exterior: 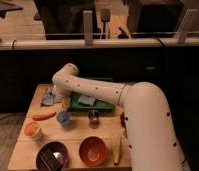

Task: Wipe red bowl with towel

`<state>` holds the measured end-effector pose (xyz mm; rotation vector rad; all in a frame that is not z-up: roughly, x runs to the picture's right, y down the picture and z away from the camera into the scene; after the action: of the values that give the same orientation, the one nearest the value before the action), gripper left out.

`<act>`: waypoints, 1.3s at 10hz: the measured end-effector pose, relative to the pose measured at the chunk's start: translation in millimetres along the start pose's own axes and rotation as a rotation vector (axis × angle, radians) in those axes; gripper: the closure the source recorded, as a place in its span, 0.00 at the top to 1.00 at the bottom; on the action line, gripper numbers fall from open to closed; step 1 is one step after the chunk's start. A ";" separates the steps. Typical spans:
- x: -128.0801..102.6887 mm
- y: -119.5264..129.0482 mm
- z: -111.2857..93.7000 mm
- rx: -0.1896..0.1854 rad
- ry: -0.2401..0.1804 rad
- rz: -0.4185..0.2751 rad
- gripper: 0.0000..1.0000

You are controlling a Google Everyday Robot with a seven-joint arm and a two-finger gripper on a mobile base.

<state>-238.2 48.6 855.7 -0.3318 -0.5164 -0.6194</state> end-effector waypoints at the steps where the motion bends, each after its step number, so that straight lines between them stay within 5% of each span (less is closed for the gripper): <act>1: 0.0 -2.1 4.1 0.002 -0.004 0.000 0.80; 13: -0.6 -14.7 25.6 0.027 -0.034 0.016 0.80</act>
<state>-256.9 48.9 878.5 -0.3217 -0.5538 -0.5914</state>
